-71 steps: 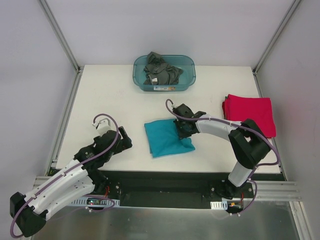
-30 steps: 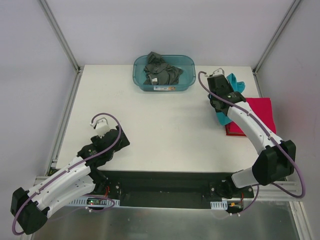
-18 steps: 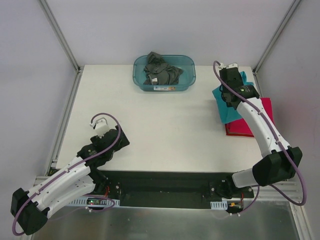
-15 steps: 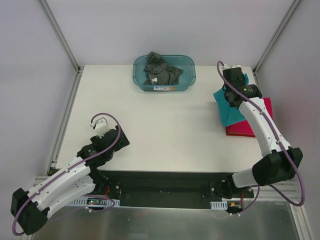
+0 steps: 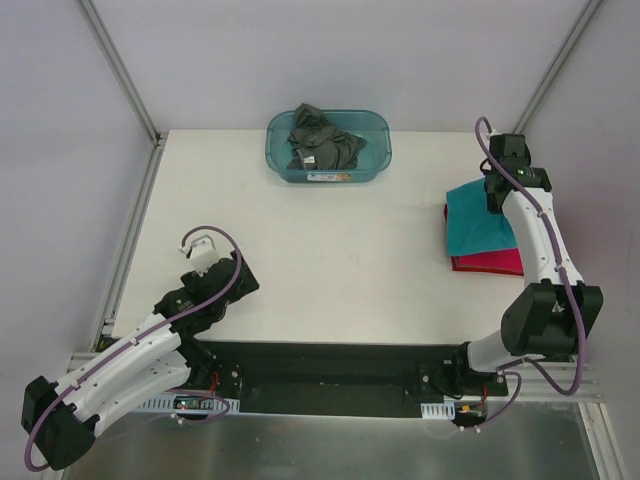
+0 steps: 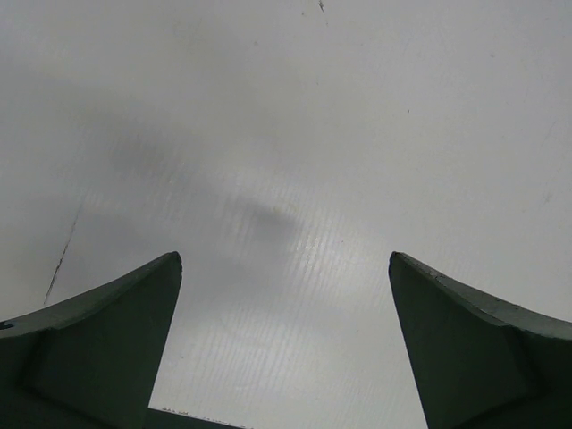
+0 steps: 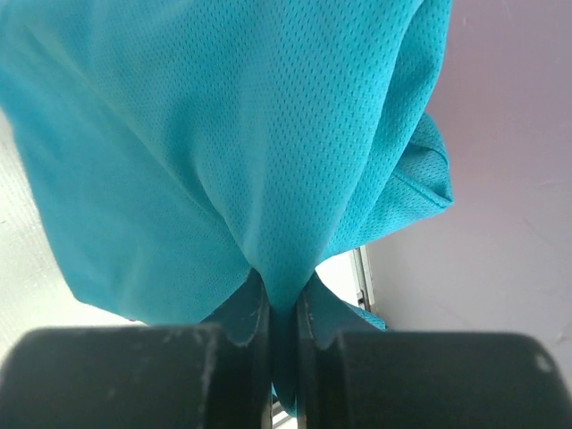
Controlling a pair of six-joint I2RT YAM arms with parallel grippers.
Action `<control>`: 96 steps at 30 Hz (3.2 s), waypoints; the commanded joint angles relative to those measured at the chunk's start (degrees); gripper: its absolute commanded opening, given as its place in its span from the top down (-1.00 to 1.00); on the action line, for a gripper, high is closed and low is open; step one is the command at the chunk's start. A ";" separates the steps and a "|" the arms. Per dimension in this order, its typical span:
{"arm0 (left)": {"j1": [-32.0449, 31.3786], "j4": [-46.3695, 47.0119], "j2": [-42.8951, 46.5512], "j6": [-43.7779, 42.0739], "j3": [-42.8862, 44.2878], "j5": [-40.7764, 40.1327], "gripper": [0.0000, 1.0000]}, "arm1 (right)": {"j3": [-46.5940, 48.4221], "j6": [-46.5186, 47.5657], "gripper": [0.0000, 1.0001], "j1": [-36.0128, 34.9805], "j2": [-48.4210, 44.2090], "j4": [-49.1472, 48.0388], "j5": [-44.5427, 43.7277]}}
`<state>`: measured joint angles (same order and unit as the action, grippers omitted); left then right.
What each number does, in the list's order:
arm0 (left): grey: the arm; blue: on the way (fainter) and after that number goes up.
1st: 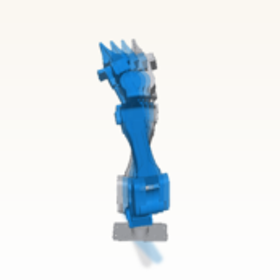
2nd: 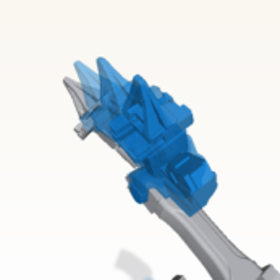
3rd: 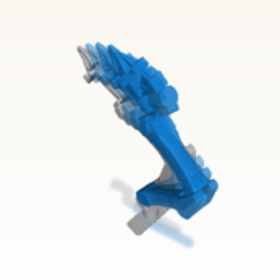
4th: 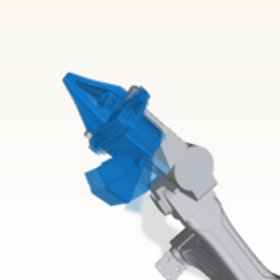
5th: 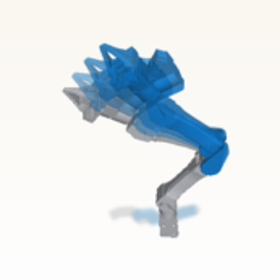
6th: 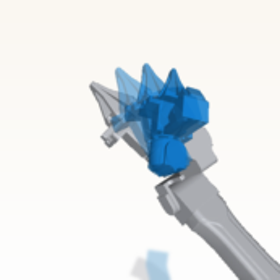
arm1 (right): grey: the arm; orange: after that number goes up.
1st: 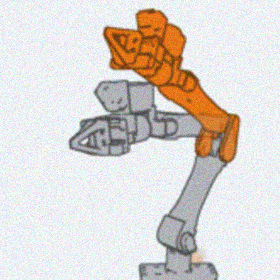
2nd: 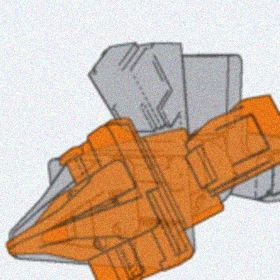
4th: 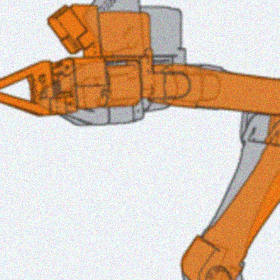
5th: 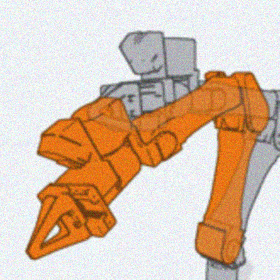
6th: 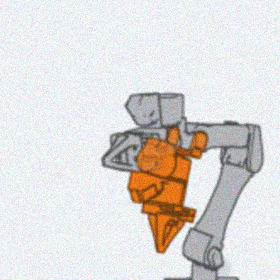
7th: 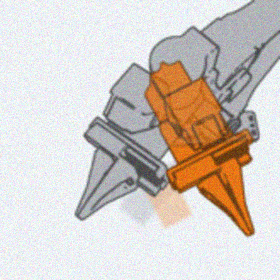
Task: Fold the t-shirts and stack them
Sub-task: Put the neatly folded tshirt into the corner of the board with the right arm
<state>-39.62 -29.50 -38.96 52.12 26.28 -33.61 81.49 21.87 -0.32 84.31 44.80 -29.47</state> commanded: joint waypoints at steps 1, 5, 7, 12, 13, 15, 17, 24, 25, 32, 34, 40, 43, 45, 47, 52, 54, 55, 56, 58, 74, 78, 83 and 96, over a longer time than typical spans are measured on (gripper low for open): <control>0.77 -0.74 0.73 0.71 -0.97 -1.90 -0.98 | -0.46 1.16 0.99 4.44 1.72 -4.36 3.72; 0.94 -0.74 0.90 0.62 -1.06 -1.99 -0.98 | -0.54 1.77 0.99 8.22 3.84 -5.94 6.18; 1.03 -0.74 1.08 0.53 -1.15 -2.17 -0.98 | -0.81 1.95 0.99 9.98 4.63 -6.65 8.11; 1.12 -0.74 1.43 0.44 -1.32 -2.08 -0.98 | -0.20 -0.16 0.99 15.51 8.14 -7.09 15.32; 1.21 -0.74 1.52 0.44 -1.41 -2.17 -0.98 | -0.28 -0.07 0.99 16.39 8.58 -7.44 15.58; 1.21 -0.74 1.61 0.44 -1.50 -2.52 -0.98 | -0.55 -0.07 0.99 17.19 9.20 -8.23 15.24; 1.21 -0.83 1.52 0.53 -1.59 -2.52 -0.98 | -0.72 0.02 0.99 18.15 9.90 -9.54 15.15; 1.38 -0.74 0.64 0.53 -1.41 -2.43 -0.98 | -0.02 1.60 0.97 18.95 13.24 -10.95 16.03; 1.38 -0.74 0.64 0.53 -1.32 -2.52 -0.98 | -0.19 1.86 0.97 18.95 13.59 -11.39 15.94; 1.47 -0.74 0.20 0.53 -1.32 -2.69 -0.98 | 1.03 2.39 0.89 19.65 17.11 -11.40 14.36; 1.47 -0.74 0.03 0.62 -1.24 -2.78 -0.98 | 1.47 2.39 0.77 19.92 18.07 -11.40 14.62; 1.56 -0.83 -0.59 0.18 -1.06 -1.99 -0.98 | 3.93 1.60 -0.24 20.00 19.31 -10.61 13.13; 1.56 -0.74 -1.03 0.18 -0.88 -1.73 -0.98 | 5.69 1.07 -0.41 20.00 18.43 -9.47 11.55; 1.56 -0.74 -1.38 0.09 -0.79 -1.81 -0.98 | 6.57 -1.20 -0.62 20.00 17.38 -8.15 9.71; 1.56 -0.74 -1.91 0.00 -0.71 -1.90 -0.98 | 7.45 -3.49 -0.75 20.00 16.07 -6.75 8.56; 1.65 -0.74 -3.23 0.00 -0.18 -1.46 -0.98 | 5.79 -8.85 -0.88 19.48 9.66 -6.21 18.36; 1.65 -0.74 -3.67 0.00 0.00 -1.55 -0.98 | 2.63 -9.82 -0.92 19.30 6.84 -8.48 28.45; 1.65 -0.74 -3.67 -0.09 0.17 -1.55 -0.98 | 1.05 -10.26 -0.92 19.30 5.52 -9.98 33.38; 1.65 -0.74 -3.84 0.00 0.17 -1.55 -0.99 | -0.44 -11.31 -0.92 19.30 4.90 -11.30 36.39; 1.65 -0.74 -3.75 -0.26 0.43 -1.38 -0.98 | -1.16 -11.94 -0.92 19.30 4.72 -12.10 40.18; 1.82 -0.83 -5.42 -1.93 2.90 -0.94 -0.98 | 4.02 -9.48 -0.92 21.59 16.32 -8.94 20.69; 1.91 -0.74 -7.00 -2.02 3.51 -1.11 -0.98 | 5.51 -8.25 -0.92 22.46 18.77 -8.76 19.37; 2.09 -0.74 -8.59 -2.11 4.21 -1.37 -0.98 | 6.14 -7.54 -0.92 23.78 21.59 -8.93 20.15; 2.26 -0.91 -10.43 -2.20 5.27 -1.64 -0.98 | 4.02 -7.28 -0.92 24.31 24.33 -11.57 23.22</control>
<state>-38.11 -29.50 -49.19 50.48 29.32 -34.54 85.43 13.78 23.33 110.26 33.61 -7.62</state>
